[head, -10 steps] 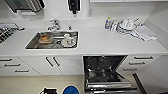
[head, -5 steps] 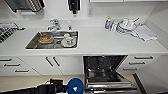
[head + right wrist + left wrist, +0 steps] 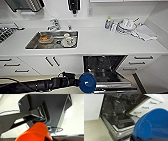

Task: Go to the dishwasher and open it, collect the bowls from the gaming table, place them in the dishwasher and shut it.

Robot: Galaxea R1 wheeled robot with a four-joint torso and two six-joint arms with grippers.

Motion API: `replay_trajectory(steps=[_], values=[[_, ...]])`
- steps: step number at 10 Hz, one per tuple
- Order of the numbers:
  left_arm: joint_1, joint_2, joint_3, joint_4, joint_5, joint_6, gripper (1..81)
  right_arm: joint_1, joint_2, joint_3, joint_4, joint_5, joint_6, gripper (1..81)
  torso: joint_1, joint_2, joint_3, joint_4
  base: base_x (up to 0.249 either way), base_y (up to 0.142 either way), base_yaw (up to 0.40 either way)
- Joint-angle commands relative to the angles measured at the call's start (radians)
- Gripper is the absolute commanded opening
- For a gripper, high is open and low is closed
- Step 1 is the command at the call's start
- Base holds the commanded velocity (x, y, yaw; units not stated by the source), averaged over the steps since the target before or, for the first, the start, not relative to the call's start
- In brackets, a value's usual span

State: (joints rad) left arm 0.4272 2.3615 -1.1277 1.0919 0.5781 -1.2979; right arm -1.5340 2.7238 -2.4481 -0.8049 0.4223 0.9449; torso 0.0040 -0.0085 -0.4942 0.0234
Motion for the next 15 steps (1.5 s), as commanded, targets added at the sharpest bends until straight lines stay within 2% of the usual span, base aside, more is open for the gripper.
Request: replay_trajectory(steps=[1, 4, 6, 9, 12, 13, 15], values=[[-0.164, 0.108, 0.028, 0.005, 0.036, 0.000, 1.0, -0.018, -0.023, 0.005, -0.010, -0.036, 0.005, 1.0, 0.000, 0.000, 0.000, 0.000, 0.000, 0.000, 0.000], [-0.253, 0.158, 0.009, -0.007, 0.036, -0.004, 1.0, -0.018, -0.023, 0.003, -0.010, -0.036, 0.005, 1.0, 0.000, 0.000, 0.000, 0.000, 0.000, 0.000, 0.000], [-0.333, 0.164, 0.009, -0.044, 0.036, -0.006, 1.0, -0.019, -0.023, 0.002, -0.010, -0.036, 0.005, 1.0, 0.000, 0.000, 0.000, 0.000, 0.000, 0.000, 0.000], [-0.439, 0.176, 0.009, -0.070, 0.039, -0.006, 1.0, -0.018, -0.023, 0.002, -0.011, -0.037, 0.014, 1.0, 0.001, 0.001, 0.000, 0.000, 0.000, 0.000, 0.000], [-0.457, 0.193, -0.008, -0.079, 0.039, -0.006, 1.0, -0.015, -0.020, 0.000, -0.011, -0.037, 0.014, 1.0, 0.001, 0.001, -0.001, 0.000, 0.000, 0.000, 0.000], [-0.457, 0.200, -0.006, -0.083, 0.043, -0.006, 81.1, -0.015, -0.022, 0.000, -0.011, -0.037, 0.015, 1.0, 0.001, 0.001, -0.001, 0.000, 0.000, 0.000, 0.000], [-0.442, 0.208, -0.004, -0.087, 0.072, -0.003, 81.1, -0.015, -0.020, -0.005, -0.011, -0.037, 0.015, 1.0, 0.001, 0.001, -0.001, 0.000, 0.000, 0.000, 0.000]])
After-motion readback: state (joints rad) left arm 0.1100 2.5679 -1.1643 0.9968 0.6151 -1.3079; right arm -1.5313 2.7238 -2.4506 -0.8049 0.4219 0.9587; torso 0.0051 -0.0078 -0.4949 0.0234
